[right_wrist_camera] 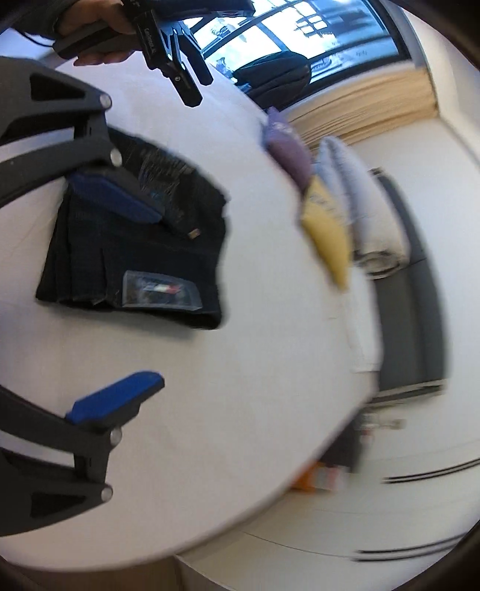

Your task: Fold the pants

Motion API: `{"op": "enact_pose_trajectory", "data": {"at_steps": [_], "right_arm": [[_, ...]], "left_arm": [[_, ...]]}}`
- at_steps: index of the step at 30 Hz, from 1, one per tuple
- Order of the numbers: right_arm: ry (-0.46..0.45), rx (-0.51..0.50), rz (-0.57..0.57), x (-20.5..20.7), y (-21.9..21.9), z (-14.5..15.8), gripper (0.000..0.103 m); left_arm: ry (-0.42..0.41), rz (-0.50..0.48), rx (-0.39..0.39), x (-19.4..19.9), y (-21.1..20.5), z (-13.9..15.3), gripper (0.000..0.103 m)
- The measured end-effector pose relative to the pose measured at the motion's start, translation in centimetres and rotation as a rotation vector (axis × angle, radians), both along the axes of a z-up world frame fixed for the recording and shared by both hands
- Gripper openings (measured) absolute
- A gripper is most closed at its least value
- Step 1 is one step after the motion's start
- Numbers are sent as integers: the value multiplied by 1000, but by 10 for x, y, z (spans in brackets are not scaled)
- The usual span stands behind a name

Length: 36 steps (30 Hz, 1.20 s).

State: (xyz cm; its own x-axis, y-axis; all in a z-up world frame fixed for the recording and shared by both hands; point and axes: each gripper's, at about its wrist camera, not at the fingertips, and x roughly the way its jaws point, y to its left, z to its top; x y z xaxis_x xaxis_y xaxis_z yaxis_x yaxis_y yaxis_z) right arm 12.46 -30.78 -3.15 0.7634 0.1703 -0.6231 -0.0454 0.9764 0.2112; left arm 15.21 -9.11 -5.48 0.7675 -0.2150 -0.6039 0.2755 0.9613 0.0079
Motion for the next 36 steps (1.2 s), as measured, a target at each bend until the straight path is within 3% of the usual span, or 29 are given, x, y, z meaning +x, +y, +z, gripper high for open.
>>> {"op": "enact_pose_trajectory", "data": {"at_steps": [4, 6, 10, 13, 15, 21, 26, 29, 30, 33, 36], "right_arm": [[-200, -83, -3, -47, 20, 56, 103], [-311, -118, -10, -74, 30, 83, 103], [-450, -164, -38, -113, 42, 124, 103], [-565, -161, -42, -144, 48, 152, 103], [-623, -175, -59, -161, 50, 170, 103], [-684, -157, -72, -194, 54, 202, 103], [-582, -128, -60, -191, 59, 202, 103], [-421, -85, -46, -172, 62, 181, 103], [-325, -71, -44, -158, 63, 166, 103], [-150, -22, -77, -137, 63, 126, 103], [-18, 38, -106, -125, 62, 93, 103]], "left_arm": [[-224, 69, 14, -65, 7, 56, 103], [-296, 111, 10, -90, 10, 77, 103], [-361, 109, -22, -134, 16, 114, 103], [-441, 164, 11, -165, 17, 127, 103], [-406, 163, 26, -172, 19, 135, 103], [-286, 213, -5, -181, 33, 148, 103], [-164, 247, -19, -189, 36, 138, 103], [-70, 266, 15, -189, 30, 115, 103], [-38, 263, 14, -187, 29, 106, 103], [64, 246, 29, -183, 23, 76, 103], [147, 231, 35, -178, 20, 47, 103]]}}
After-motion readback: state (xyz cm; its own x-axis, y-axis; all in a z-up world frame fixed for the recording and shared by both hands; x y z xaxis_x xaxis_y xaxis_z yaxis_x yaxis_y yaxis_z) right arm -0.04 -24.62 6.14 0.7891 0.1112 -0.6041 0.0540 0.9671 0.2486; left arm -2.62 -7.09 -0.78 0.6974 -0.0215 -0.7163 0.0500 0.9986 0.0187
